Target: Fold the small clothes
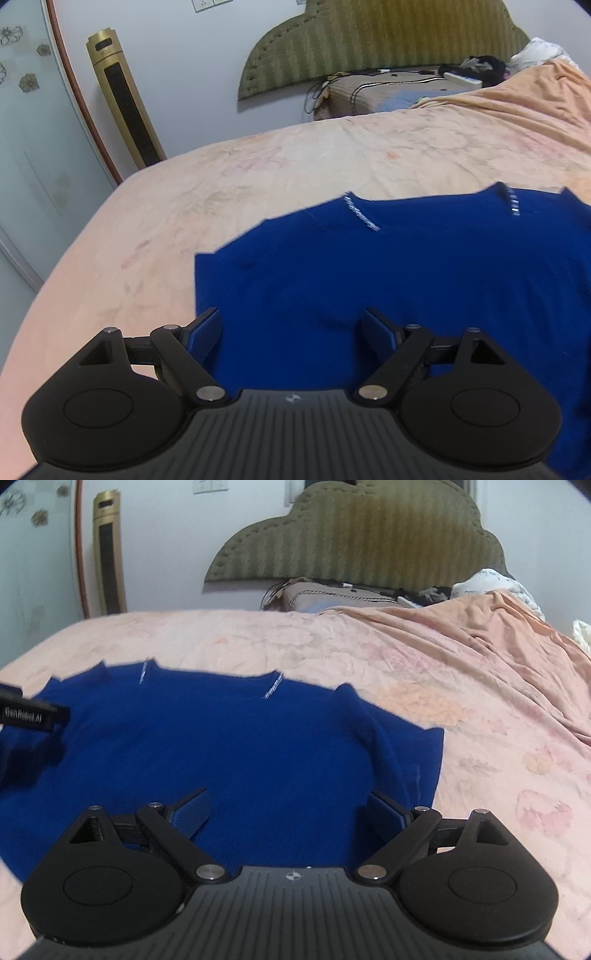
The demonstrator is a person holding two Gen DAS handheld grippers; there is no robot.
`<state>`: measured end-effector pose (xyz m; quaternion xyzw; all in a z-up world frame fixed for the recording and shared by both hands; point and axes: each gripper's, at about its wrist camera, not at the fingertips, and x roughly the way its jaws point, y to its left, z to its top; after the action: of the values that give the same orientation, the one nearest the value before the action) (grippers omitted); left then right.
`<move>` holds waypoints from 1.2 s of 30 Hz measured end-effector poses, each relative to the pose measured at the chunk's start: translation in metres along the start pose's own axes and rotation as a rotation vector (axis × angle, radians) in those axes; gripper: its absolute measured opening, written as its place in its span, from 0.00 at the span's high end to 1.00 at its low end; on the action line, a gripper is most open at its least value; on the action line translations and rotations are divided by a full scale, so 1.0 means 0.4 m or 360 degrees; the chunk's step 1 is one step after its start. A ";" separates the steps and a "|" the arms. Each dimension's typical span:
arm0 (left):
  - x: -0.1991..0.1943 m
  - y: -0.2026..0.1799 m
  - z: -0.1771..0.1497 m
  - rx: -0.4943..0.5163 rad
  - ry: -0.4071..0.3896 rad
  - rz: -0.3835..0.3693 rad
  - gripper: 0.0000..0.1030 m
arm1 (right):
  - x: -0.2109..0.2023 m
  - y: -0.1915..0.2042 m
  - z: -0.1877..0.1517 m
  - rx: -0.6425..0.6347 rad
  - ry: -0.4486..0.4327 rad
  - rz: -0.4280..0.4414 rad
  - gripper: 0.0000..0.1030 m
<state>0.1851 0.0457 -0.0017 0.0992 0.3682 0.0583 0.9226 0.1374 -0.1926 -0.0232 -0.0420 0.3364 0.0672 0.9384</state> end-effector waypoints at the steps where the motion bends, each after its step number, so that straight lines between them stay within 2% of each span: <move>1: -0.009 -0.004 -0.008 -0.0004 0.0003 -0.0016 0.19 | -0.002 0.002 -0.008 -0.0006 0.0016 -0.0011 0.08; 9: -0.048 -0.020 -0.098 -0.0039 0.0079 -0.0095 0.19 | -0.025 0.009 -0.058 -0.0043 0.0025 -0.0091 0.02; 16: -0.068 -0.002 -0.156 -0.0158 0.0081 -0.0111 0.19 | -0.028 -0.006 -0.093 0.0030 -0.0019 -0.0069 0.00; 30: -0.093 -0.003 -0.191 -0.0193 0.0018 -0.0096 0.17 | -0.022 -0.012 -0.091 0.0044 -0.0014 -0.0058 0.00; 36: -0.089 -0.005 -0.212 -0.0214 -0.0051 -0.0060 0.08 | -0.020 -0.015 -0.088 0.0050 -0.0011 -0.0056 0.00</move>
<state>0.1009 0.0493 -0.0383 0.0309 0.3505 0.0638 0.9339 0.1101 -0.2037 -0.0449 -0.0330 0.3333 0.0455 0.9411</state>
